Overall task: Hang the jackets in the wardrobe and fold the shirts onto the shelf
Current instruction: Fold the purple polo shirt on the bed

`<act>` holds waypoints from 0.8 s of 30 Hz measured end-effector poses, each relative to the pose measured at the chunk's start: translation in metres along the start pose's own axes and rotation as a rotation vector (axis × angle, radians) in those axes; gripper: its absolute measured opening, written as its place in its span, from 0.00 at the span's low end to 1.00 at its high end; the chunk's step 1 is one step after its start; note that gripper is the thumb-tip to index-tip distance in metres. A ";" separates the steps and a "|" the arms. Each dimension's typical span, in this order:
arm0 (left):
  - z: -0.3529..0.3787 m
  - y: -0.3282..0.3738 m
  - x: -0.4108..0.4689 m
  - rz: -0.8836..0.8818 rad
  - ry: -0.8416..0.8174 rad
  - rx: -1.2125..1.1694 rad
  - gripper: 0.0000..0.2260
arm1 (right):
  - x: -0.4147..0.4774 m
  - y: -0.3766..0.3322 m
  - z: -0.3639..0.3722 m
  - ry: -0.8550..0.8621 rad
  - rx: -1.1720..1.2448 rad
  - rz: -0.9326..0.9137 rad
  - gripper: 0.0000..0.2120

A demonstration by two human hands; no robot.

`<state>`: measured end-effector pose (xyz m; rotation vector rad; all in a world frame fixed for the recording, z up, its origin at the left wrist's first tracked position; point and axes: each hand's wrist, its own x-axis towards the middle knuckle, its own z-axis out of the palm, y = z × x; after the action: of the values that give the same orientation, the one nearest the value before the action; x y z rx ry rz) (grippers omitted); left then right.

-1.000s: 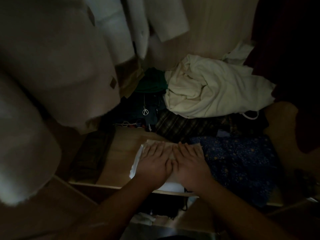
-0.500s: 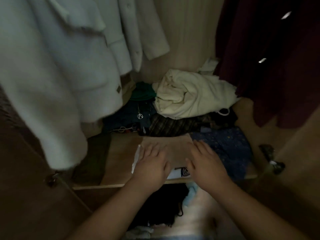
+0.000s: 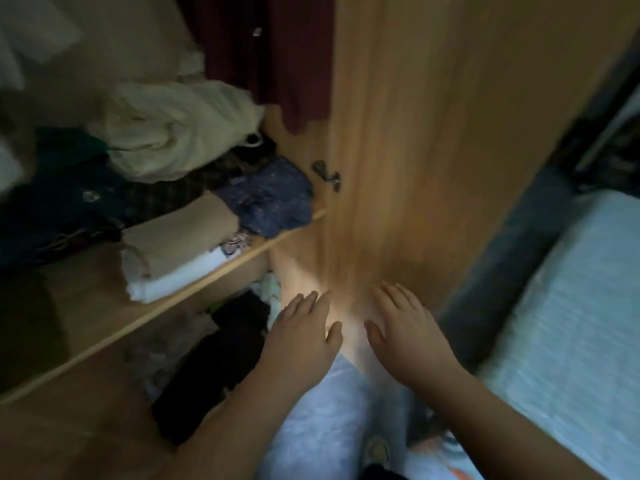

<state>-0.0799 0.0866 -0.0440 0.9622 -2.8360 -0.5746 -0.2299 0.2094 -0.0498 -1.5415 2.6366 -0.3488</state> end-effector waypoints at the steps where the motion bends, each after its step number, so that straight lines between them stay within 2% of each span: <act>1: 0.005 0.018 -0.003 0.039 -0.028 -0.015 0.26 | -0.019 0.014 -0.002 0.018 0.003 0.051 0.29; 9: 0.060 0.153 -0.015 0.323 -0.133 0.017 0.24 | -0.152 0.126 -0.028 0.118 0.037 0.396 0.30; 13: 0.100 0.235 -0.032 0.431 -0.187 0.042 0.34 | -0.223 0.185 -0.042 0.190 0.053 0.519 0.29; 17: 0.155 0.335 -0.052 0.538 -0.257 0.031 0.24 | -0.310 0.254 -0.055 0.172 0.054 0.624 0.29; 21: 0.205 0.441 -0.093 0.592 -0.306 -0.006 0.31 | -0.402 0.326 -0.068 0.198 0.061 0.736 0.32; 24: 0.245 0.506 -0.116 0.667 -0.350 0.005 0.33 | -0.460 0.377 -0.074 0.211 0.062 0.801 0.33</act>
<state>-0.3249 0.6047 -0.0757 -0.1355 -3.1759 -0.6886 -0.3357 0.7980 -0.0893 -0.3532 3.0722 -0.5268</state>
